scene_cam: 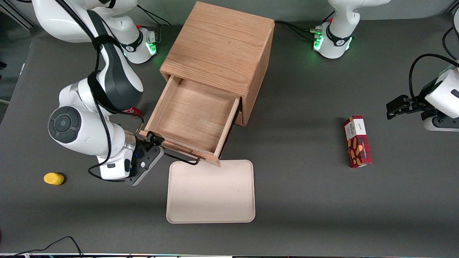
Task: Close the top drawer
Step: 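Lower the right gripper against the drawer front beside the black handle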
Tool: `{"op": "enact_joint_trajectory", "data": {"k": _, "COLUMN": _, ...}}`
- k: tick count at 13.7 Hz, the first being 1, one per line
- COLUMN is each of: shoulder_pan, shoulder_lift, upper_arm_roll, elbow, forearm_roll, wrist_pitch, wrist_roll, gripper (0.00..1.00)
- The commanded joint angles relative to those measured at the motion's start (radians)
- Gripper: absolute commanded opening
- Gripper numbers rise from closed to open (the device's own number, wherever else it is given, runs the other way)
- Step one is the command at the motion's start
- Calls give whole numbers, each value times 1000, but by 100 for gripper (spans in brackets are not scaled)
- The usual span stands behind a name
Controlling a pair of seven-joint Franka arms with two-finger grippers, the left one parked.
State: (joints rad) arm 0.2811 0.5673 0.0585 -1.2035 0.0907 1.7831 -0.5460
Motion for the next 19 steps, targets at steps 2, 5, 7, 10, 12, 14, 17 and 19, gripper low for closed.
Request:
{"op": "enact_joint_trajectory", "data": {"k": 2, "shoulder_pan": 1, "shoulder_lift": 43, "upper_arm_roll": 7, "elbow": 38, "forearm_roll": 15, "wrist_pitch": 36, "wrist_roll": -22, "gripper": 100}}
{"op": "enact_joint_trajectory", "data": {"k": 5, "shoulder_pan": 3, "shoulder_lift": 65, "upper_arm_roll": 20, "elbow": 39, "forearm_roll": 15, "wrist_pitch": 42, "wrist_roll": -17, "gripper": 100}}
{"op": "enact_joint_trajectory", "data": {"k": 7, "shoulder_pan": 4, "shoulder_lift": 66, "upper_arm_roll": 21, "elbow": 39, "forearm_roll": 15, "wrist_pitch": 42, "wrist_roll": -23, "gripper": 100}}
{"op": "enact_joint_trajectory", "data": {"k": 10, "shoulder_pan": 3, "shoulder_lift": 72, "upper_arm_roll": 40, "elbow": 39, "forearm_roll": 14, "wrist_pitch": 42, "wrist_roll": -31, "gripper": 100}}
{"op": "enact_joint_trajectory", "data": {"k": 12, "shoulder_pan": 4, "shoulder_lift": 80, "upper_arm_roll": 41, "elbow": 39, "forearm_roll": 14, "wrist_pitch": 42, "wrist_roll": -38, "gripper": 100}}
{"op": "enact_joint_trajectory", "data": {"k": 14, "shoulder_pan": 4, "shoulder_lift": 85, "upper_arm_roll": 44, "elbow": 39, "forearm_roll": 12, "wrist_pitch": 42, "wrist_roll": -38, "gripper": 100}}
{"op": "enact_joint_trajectory", "data": {"k": 17, "shoulder_pan": 4, "shoulder_lift": 94, "upper_arm_roll": 44, "elbow": 41, "forearm_roll": 11, "wrist_pitch": 42, "wrist_roll": -38, "gripper": 100}}
{"op": "enact_joint_trajectory", "data": {"k": 19, "shoulder_pan": 4, "shoulder_lift": 100, "upper_arm_roll": 44, "elbow": 42, "forearm_roll": 11, "wrist_pitch": 42, "wrist_roll": -37, "gripper": 100}}
